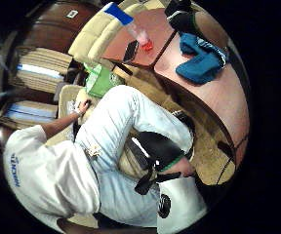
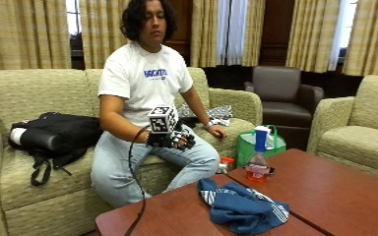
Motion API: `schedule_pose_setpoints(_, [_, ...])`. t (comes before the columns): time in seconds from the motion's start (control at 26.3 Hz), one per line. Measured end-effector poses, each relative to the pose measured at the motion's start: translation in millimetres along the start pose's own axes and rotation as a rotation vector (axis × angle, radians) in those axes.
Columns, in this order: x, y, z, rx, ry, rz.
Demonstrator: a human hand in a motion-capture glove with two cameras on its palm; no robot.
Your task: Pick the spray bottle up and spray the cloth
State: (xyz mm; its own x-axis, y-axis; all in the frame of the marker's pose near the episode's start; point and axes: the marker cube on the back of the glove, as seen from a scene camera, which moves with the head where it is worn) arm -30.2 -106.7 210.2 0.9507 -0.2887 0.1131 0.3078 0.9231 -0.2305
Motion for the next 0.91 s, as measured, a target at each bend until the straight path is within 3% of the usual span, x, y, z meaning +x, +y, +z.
schedule_pose_setpoints(0.91, [10,5,-1,-0.005,-0.036,0.072])
